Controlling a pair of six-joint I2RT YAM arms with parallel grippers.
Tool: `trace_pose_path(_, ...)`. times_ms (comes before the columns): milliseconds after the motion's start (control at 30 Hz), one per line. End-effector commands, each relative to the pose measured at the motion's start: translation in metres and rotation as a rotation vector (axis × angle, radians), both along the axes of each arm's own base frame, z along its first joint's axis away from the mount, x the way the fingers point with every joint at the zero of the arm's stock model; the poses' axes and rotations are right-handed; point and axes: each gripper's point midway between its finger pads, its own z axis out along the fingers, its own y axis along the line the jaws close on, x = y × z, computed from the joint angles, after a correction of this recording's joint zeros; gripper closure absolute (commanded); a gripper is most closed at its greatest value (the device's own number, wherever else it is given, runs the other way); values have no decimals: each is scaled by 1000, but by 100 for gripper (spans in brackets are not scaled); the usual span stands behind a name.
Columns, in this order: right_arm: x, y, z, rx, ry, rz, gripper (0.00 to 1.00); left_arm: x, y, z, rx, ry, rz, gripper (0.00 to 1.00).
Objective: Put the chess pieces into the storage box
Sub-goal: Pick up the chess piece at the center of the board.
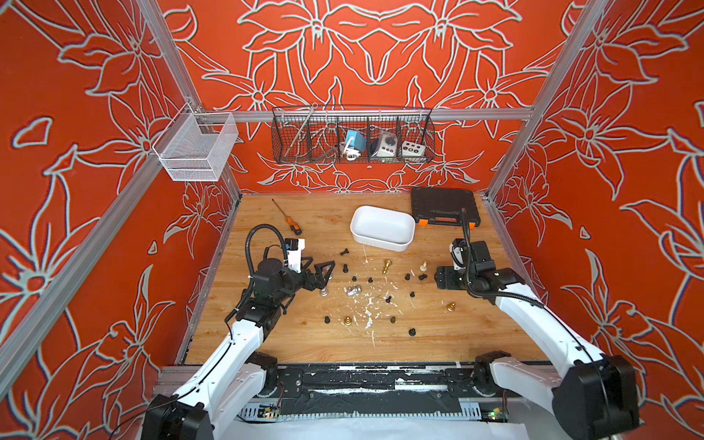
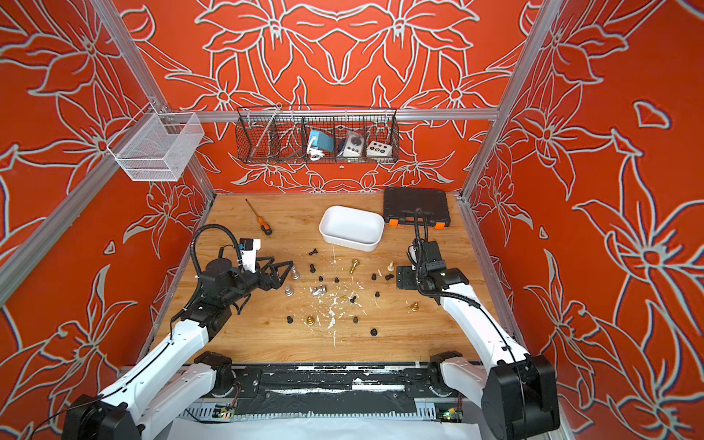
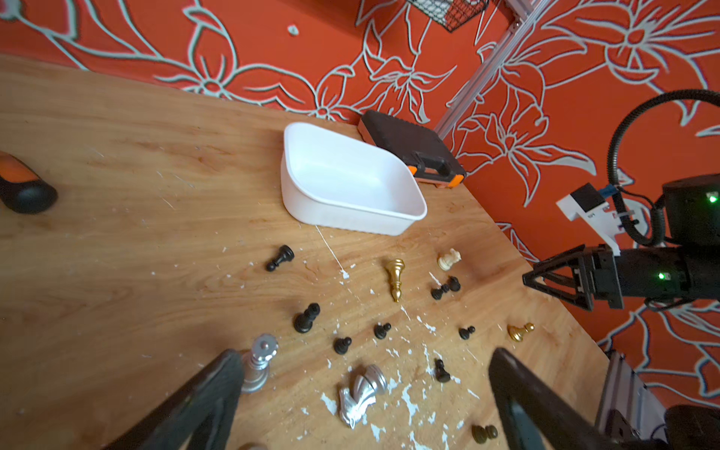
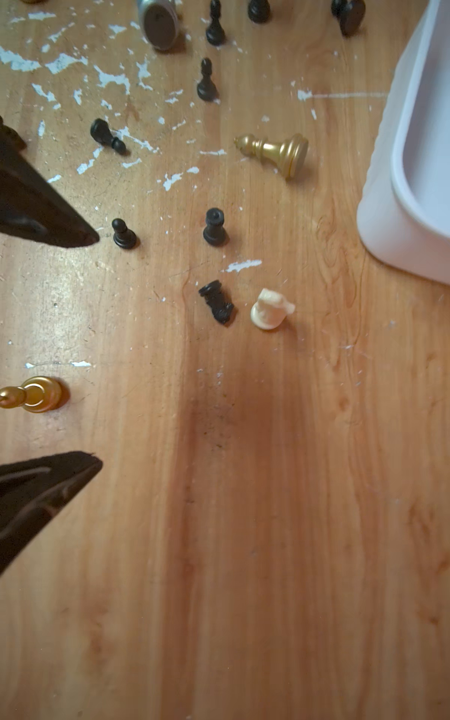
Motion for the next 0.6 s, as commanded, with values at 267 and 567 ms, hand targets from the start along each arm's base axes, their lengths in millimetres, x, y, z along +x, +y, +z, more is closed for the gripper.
trace_pose_path(267,-49,-30,-39,-58,190,-240,27,0,-10,-5,3,-3,-42,2)
trace_pose_path(567,-55,-24,-59,-33,251,-252,43,-1,-13,-4,-5,0,-48,2)
